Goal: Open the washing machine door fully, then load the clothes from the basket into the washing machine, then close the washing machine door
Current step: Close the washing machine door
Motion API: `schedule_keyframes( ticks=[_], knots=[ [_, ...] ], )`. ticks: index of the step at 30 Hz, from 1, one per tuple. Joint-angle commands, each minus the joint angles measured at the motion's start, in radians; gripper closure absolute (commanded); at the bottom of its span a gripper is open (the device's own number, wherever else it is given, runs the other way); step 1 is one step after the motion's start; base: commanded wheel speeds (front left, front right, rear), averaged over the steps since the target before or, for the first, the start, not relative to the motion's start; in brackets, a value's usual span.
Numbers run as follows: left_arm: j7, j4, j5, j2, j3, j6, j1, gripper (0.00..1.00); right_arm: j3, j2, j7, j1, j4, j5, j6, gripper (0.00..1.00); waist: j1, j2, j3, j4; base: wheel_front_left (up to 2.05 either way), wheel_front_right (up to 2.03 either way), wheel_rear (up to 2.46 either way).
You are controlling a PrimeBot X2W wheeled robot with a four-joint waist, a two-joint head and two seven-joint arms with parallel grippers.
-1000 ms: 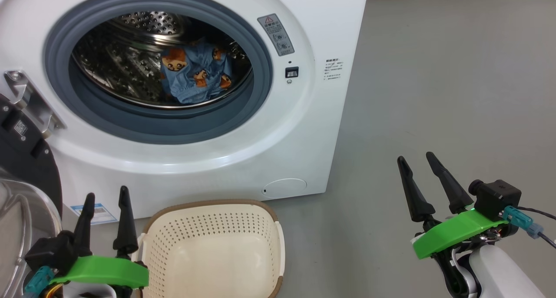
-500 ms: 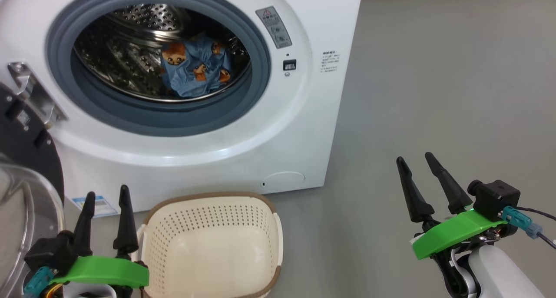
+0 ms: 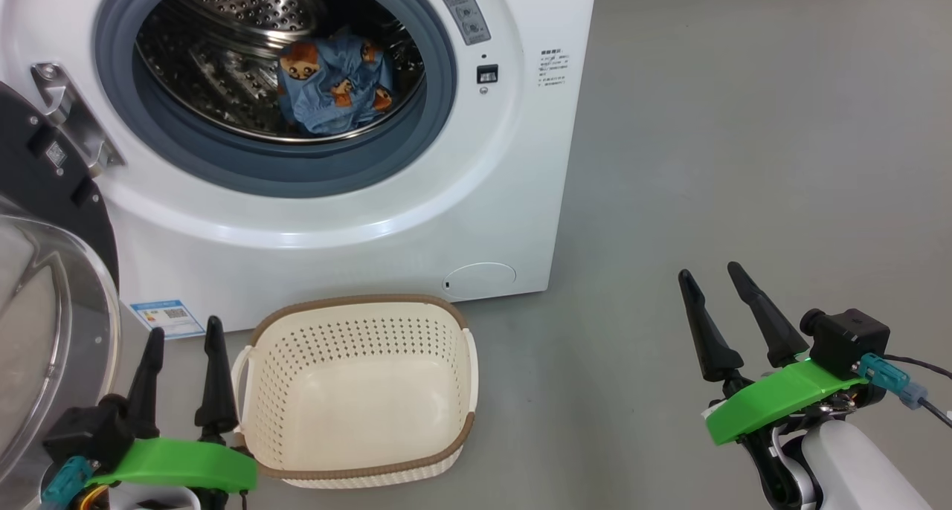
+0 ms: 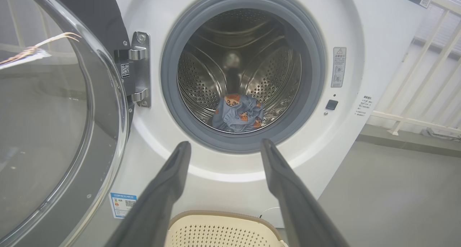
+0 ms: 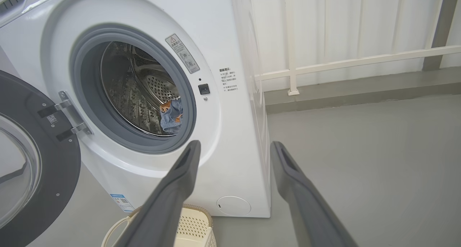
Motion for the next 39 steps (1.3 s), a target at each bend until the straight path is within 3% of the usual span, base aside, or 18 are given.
schedule_keyframes(
  ticks=[1,30,39],
  knots=[
    [-0.006,-0.027,0.004,0.020,0.031,-0.001,-0.004,0.00,0.015,-0.005,-0.008,-0.009,-0.020,0.002,0.005,0.00,0.0000,0.0000,-0.001,0.001,0.00,0.00,0.00],
    [-0.006,-0.025,0.010,0.014,0.038,0.001,-0.001,0.00,0.012,-0.009,-0.008,-0.005,-0.019,0.004,0.005,0.00,0.0000,0.0000,-0.012,0.010,0.00,0.00,0.00],
    [-0.006,-0.019,0.017,0.011,0.033,0.004,0.002,0.00,0.009,-0.011,-0.008,0.006,-0.015,0.003,0.005,0.00,0.0000,0.0000,-0.029,0.055,0.00,0.00,0.00]
  ],
)
